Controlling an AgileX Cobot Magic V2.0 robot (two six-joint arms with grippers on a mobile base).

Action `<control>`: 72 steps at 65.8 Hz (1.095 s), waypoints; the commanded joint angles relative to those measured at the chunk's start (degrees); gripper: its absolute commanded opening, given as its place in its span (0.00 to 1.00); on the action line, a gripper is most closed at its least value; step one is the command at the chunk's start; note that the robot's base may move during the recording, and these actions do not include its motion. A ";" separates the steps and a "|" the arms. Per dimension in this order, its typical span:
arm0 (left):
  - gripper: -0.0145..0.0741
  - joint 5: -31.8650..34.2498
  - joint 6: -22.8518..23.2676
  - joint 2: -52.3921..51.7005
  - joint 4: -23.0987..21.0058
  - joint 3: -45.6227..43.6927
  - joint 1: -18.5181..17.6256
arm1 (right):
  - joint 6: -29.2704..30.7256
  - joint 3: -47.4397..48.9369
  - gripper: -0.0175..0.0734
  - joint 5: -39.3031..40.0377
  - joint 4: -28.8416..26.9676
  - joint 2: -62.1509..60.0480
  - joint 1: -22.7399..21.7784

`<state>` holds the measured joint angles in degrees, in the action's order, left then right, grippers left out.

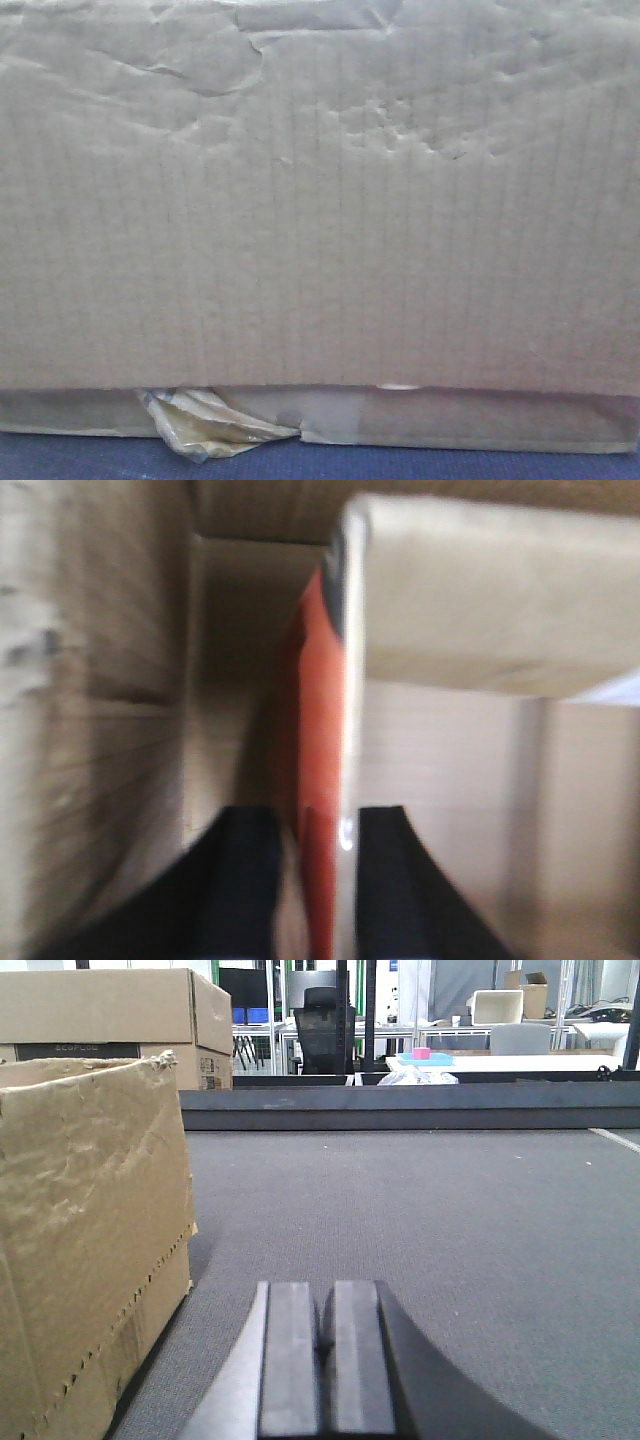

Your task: Stack two boxes on right shelf middle

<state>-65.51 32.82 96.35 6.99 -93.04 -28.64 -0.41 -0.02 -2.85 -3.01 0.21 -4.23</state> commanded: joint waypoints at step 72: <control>0.51 -4.45 -7.18 -12.00 -1.16 7.19 5.91 | 0.41 0.02 0.01 0.79 -0.18 -0.21 -0.20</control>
<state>-70.24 25.75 85.07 7.45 -88.15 -21.76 -0.41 -0.02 -2.85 -3.01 0.21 -4.23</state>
